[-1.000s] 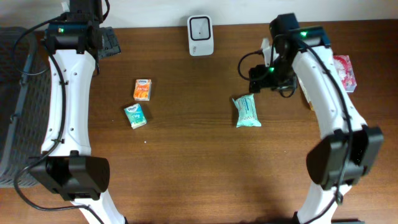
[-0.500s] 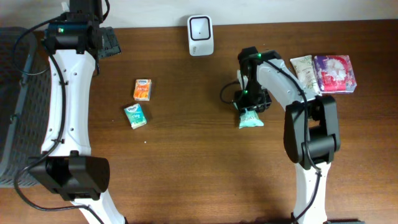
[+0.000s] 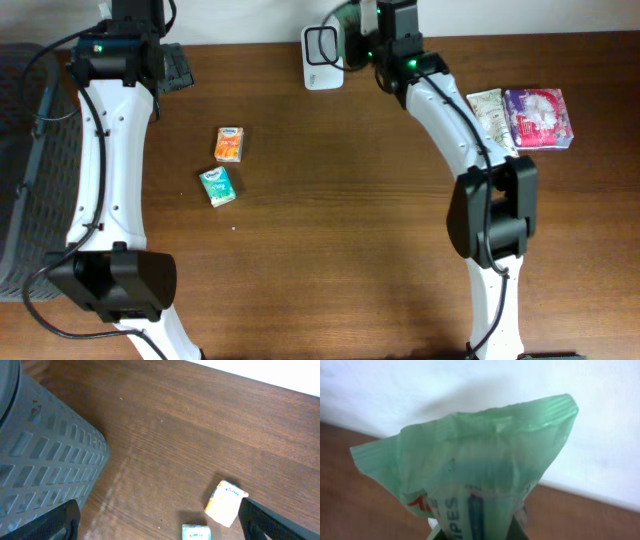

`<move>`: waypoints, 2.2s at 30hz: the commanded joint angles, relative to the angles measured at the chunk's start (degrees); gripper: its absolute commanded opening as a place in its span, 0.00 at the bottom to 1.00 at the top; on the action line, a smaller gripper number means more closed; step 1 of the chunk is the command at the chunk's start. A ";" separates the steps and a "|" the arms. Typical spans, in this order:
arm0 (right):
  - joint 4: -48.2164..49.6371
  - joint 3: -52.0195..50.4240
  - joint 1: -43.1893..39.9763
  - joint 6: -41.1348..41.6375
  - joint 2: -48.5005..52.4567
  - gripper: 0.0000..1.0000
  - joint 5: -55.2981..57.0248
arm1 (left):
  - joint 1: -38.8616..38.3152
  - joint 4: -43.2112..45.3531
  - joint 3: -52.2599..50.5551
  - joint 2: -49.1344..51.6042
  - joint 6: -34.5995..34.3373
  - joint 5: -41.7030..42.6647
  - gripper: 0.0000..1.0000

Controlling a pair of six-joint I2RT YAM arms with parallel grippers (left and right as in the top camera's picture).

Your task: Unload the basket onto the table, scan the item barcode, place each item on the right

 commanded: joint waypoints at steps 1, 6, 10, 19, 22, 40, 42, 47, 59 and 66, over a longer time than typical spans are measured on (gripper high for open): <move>7.19 0.76 1.79 -0.26 4.24 0.04 -0.76 | 0.20 0.11 0.46 -0.13 0.66 -0.59 0.99; 11.54 0.76 2.78 -0.26 8.11 0.04 -0.76 | 0.20 0.09 0.46 -0.13 0.66 -0.59 0.99; 10.84 0.83 -1.46 2.49 1.14 0.04 -0.72 | 0.20 0.11 0.46 -0.13 0.66 -0.59 0.99; -51.41 0.35 -21.92 -0.33 -4.04 0.04 7.85 | 0.20 0.11 0.46 -0.13 0.66 -0.59 0.99; -57.40 -0.63 -23.96 -0.68 -4.07 0.67 11.80 | 0.20 0.11 0.46 -0.13 0.66 -0.59 0.99; -75.84 -0.66 -18.05 -0.48 -39.65 0.99 -23.45 | 0.20 0.11 0.46 -0.13 0.66 -0.59 0.99; -72.48 -1.90 -12.90 -0.46 -36.81 0.99 -23.45 | 0.17 0.09 0.46 -0.13 0.66 -0.59 0.99; -57.07 -2.82 0.66 0.68 -24.09 0.99 -27.21 | 0.20 0.09 0.46 -0.13 0.66 -0.59 0.99; -60.72 -2.73 -10.60 12.87 -15.17 0.99 6.78 | 0.20 0.11 0.46 -0.13 0.66 -0.59 0.99; -61.44 -2.73 -24.83 12.90 -15.17 0.99 7.72 | 0.20 -3.02 0.46 -0.13 0.22 21.51 0.99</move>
